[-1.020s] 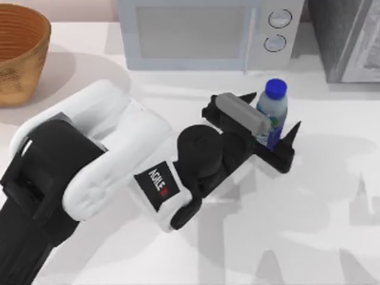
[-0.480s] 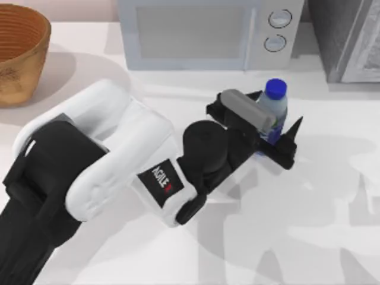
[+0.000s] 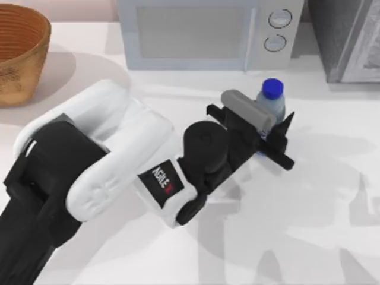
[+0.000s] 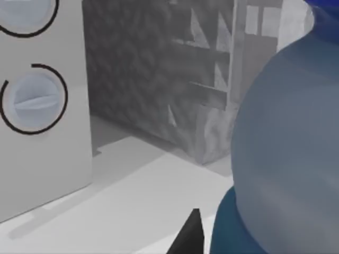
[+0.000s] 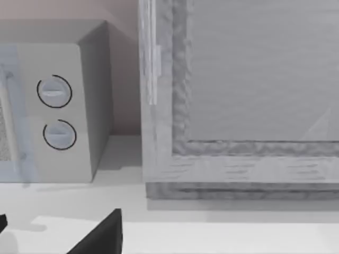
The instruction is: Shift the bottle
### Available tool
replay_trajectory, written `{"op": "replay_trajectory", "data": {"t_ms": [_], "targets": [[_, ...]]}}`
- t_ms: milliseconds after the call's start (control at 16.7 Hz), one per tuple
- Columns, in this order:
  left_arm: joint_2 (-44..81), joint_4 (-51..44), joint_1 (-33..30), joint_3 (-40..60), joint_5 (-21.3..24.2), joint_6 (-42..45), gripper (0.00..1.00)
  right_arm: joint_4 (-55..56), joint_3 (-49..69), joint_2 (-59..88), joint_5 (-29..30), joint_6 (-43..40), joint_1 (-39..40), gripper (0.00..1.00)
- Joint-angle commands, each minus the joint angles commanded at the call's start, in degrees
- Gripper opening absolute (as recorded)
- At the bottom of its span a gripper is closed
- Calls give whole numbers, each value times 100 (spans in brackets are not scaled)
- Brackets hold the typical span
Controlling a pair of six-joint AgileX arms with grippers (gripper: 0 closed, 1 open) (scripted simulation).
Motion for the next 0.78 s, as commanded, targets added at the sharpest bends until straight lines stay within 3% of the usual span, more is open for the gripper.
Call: {"op": "replay_trajectory", "data": {"t_ms": [120, 180, 780], "targets": [[0, 0, 0, 0, 0, 0, 2, 0, 0, 0, 0, 0, 0, 100], [0, 0, 0, 0, 0, 0, 0, 0, 0, 0, 0, 0, 0, 100], [-50, 32, 91, -64, 77, 13, 0, 0, 0, 0, 0, 0, 0, 100]]}}
